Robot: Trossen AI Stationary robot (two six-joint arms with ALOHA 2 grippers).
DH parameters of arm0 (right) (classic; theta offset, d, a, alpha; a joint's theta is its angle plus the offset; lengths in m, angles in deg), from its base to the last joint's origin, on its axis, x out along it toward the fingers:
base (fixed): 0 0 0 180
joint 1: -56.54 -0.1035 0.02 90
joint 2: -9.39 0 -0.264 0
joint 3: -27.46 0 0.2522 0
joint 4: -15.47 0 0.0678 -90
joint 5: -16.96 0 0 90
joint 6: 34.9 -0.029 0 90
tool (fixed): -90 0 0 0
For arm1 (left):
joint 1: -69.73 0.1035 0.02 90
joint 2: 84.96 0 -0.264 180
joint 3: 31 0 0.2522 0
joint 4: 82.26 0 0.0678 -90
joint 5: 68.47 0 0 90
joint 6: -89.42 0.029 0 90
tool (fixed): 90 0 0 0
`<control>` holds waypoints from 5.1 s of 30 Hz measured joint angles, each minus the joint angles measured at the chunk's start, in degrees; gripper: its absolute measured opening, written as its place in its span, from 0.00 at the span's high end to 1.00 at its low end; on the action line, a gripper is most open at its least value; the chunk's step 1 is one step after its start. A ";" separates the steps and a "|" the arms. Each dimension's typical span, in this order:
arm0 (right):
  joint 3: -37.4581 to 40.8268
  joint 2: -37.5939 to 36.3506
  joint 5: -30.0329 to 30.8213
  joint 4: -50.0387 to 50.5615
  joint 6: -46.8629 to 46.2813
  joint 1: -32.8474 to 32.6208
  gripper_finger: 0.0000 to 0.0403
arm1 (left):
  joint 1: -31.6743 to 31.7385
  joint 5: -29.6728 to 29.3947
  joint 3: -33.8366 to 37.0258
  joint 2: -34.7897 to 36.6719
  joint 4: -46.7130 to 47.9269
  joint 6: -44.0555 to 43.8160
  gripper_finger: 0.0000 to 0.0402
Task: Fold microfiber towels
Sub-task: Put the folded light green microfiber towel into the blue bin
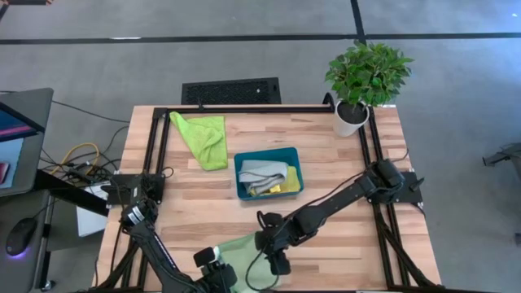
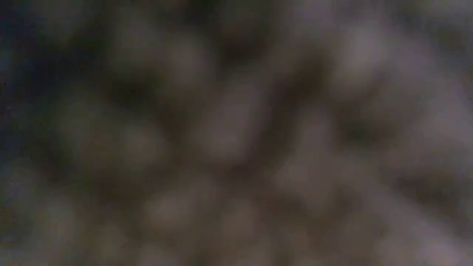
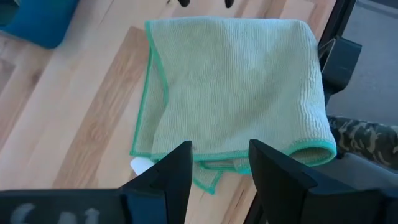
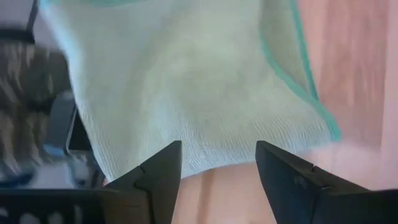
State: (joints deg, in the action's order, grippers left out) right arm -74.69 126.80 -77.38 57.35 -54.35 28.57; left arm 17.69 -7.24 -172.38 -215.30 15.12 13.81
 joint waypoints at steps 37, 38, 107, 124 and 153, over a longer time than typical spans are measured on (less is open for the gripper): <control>6.41 1.95 -6.35 -8.19 -22.39 3.45 0.43 | -0.22 1.14 0.04 -0.02 -0.66 1.31 0.62; 6.41 1.95 -6.40 -8.32 -22.26 3.43 0.43 | -0.22 1.16 0.04 -0.02 -0.66 1.52 0.62; 3.95 -8.14 11.09 16.35 0.93 11.33 0.97 | 0.21 2.95 0.09 -0.11 -0.86 2.51 0.62; 3.47 -18.37 23.79 21.14 10.38 17.49 0.99 | 2.29 2.95 0.09 -0.11 -0.64 2.96 0.62; 3.46 -18.78 18.86 21.62 25.93 30.36 0.78 | 5.97 5.99 0.07 -0.11 1.20 2.96 0.62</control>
State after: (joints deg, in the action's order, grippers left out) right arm -71.23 108.02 -58.52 78.97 -28.42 58.93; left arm 23.66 -1.26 -172.31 -215.41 16.32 16.76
